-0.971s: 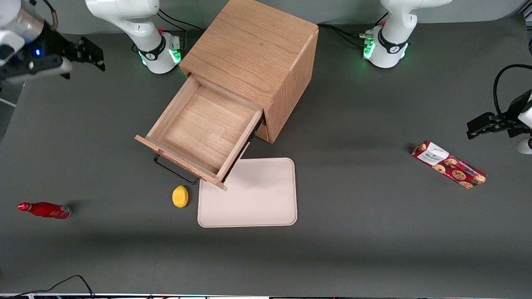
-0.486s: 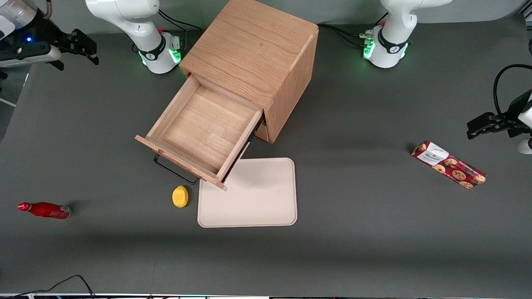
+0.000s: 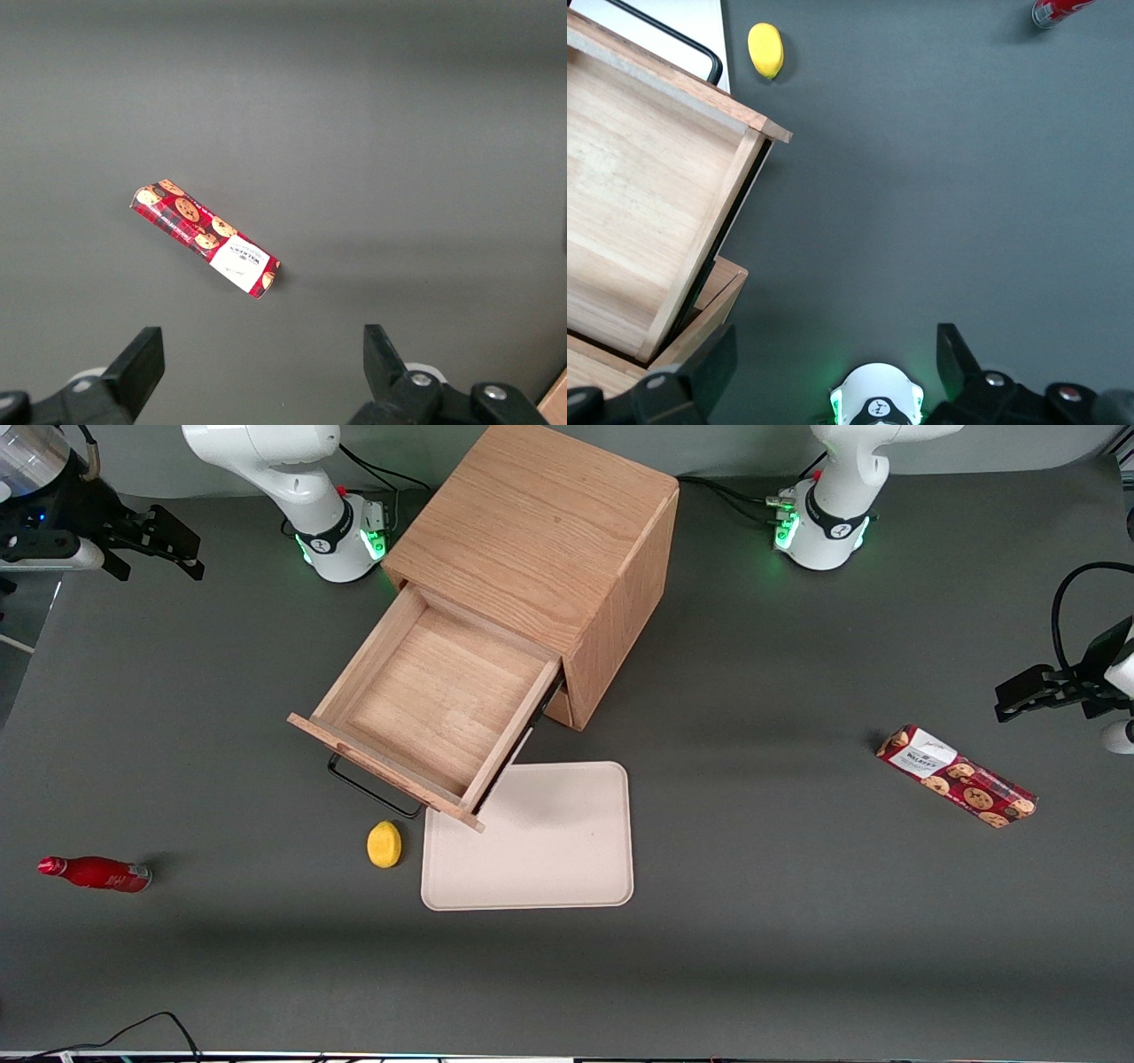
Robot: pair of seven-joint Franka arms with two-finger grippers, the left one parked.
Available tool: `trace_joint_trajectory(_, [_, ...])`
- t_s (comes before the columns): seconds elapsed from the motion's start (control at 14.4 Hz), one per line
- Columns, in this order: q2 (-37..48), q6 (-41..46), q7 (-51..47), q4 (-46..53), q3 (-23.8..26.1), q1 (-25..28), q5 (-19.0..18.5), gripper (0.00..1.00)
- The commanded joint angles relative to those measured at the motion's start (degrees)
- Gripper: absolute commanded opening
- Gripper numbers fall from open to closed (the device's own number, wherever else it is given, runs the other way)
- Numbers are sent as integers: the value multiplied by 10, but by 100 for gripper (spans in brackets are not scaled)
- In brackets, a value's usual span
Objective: Open upper drawer
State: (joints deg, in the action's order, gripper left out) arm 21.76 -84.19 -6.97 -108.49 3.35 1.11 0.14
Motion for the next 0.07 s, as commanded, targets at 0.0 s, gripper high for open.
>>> trace_joint_trajectory(0.0, [-36, 11, -21, 44, -7, 9, -8, 100])
